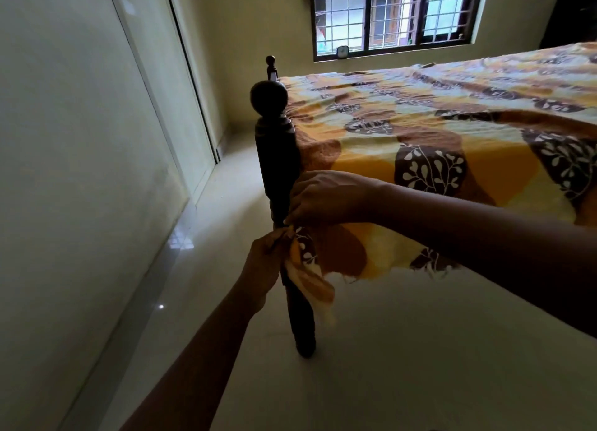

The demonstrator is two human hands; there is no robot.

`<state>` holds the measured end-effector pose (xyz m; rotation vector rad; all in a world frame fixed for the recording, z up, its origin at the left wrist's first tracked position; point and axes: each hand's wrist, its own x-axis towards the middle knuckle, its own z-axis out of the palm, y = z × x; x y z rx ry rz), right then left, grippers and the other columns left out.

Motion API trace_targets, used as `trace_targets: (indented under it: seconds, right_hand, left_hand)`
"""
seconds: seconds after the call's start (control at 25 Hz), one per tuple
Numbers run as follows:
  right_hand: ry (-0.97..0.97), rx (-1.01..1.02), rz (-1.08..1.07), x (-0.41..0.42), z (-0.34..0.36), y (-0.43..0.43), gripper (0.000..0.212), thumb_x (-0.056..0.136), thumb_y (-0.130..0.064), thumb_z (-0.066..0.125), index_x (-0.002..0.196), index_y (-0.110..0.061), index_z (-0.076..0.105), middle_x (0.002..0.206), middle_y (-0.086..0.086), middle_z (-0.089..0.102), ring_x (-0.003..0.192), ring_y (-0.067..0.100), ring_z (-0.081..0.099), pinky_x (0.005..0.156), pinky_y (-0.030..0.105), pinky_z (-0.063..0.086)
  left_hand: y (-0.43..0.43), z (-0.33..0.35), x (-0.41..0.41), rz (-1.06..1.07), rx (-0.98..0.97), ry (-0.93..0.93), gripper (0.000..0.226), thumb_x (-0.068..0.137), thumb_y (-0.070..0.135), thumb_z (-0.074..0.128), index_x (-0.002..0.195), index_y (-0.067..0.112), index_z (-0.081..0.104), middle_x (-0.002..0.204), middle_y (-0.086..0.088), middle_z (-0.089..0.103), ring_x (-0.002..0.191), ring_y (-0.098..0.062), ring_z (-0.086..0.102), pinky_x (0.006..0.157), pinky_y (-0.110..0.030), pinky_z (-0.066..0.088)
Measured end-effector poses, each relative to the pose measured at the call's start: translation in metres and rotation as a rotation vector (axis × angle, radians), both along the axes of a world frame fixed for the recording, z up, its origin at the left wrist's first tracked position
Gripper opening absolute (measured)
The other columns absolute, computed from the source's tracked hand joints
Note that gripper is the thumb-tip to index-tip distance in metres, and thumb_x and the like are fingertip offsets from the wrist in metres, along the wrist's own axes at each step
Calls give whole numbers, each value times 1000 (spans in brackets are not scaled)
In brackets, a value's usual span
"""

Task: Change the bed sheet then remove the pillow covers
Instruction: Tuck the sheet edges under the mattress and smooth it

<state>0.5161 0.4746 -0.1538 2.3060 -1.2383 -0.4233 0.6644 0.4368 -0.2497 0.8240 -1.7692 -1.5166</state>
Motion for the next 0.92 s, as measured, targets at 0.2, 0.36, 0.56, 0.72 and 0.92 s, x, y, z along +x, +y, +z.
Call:
trace_targets:
  seconds: [0.2, 0.36, 0.56, 0.72, 0.92]
  right_hand:
    - [67, -16, 13, 11, 12, -8, 27, 98, -26, 38, 113, -19, 60, 113, -1, 62, 111, 19, 55, 101, 33, 33]
    - [43, 107, -88, 17, 20, -10, 28, 98, -33, 40, 116, -23, 59, 109, -9, 58, 106, 10, 50, 98, 28, 30]
    - [-182, 253, -155, 19, 36, -10, 30, 96, -31, 49, 120, -19, 61, 101, -12, 61, 79, -4, 44, 66, -5, 29]
    - [-60, 242, -102, 13, 29, -5, 34, 95, -33, 48, 128, -26, 54, 124, -8, 57, 103, 2, 48, 75, 6, 34]
    - [106, 104, -148, 19, 20, -9, 32, 99, -35, 37, 123, -20, 53, 122, -3, 55, 114, 15, 48, 101, 31, 28]
  left_hand:
    - [7, -17, -5, 430, -723, -253, 37, 96, 31, 41, 110, 3, 62, 103, -16, 60, 89, -24, 55, 74, -26, 43]
    - [8, -12, -8, 443, -1006, -302, 39, 85, 43, 51, 84, 9, 70, 77, -6, 68, 68, -21, 62, 61, -23, 43]
    - [-1, -10, -3, 248, -696, -123, 20, 92, 4, 53, 85, 1, 72, 75, -15, 70, 63, -7, 61, 64, 2, 41]
    - [-11, -1, 7, -146, -49, -95, 22, 96, 21, 45, 100, 18, 66, 96, -8, 69, 89, -14, 66, 83, -25, 53]
    - [-12, -8, 1, 34, -112, -178, 22, 96, 24, 45, 107, 19, 64, 108, -9, 66, 101, -23, 61, 94, -36, 47]
